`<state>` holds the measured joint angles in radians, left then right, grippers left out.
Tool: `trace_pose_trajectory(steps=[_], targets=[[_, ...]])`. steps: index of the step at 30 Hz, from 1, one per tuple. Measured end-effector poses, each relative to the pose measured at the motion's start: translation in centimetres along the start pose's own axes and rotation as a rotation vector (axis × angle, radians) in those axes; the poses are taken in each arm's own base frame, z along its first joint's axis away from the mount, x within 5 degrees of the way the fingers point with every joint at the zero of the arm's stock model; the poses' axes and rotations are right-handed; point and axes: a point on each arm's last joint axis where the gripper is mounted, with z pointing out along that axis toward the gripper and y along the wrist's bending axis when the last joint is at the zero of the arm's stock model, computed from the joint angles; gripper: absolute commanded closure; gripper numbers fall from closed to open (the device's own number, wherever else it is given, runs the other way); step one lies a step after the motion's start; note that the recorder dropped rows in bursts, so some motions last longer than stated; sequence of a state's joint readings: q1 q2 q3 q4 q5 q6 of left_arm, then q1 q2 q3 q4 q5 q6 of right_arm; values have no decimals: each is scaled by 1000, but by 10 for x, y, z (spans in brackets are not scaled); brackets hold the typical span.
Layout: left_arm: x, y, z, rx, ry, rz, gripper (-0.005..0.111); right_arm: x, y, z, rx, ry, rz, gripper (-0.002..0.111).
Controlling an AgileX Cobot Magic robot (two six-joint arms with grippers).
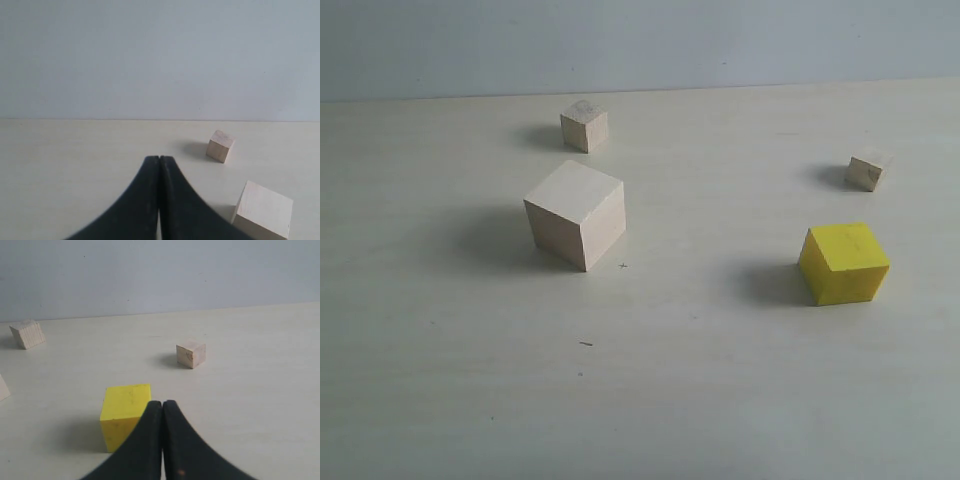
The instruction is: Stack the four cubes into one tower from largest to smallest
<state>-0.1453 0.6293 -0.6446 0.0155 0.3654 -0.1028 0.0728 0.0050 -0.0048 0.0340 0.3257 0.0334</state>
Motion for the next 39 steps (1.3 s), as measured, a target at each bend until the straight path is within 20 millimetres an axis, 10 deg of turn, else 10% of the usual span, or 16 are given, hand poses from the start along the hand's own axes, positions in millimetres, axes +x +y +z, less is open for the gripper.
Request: trace_pose_trajectory(steps=[13,30,39], targets=[[24,-7,83,71,580,66,105,0,0,0,0,0,0,108],[20,-80,150,360,785,287,15,0,0,0,0,0,0,108],[38,-118,187,426,928,342,1,0,0,0,0,0,0,108]])
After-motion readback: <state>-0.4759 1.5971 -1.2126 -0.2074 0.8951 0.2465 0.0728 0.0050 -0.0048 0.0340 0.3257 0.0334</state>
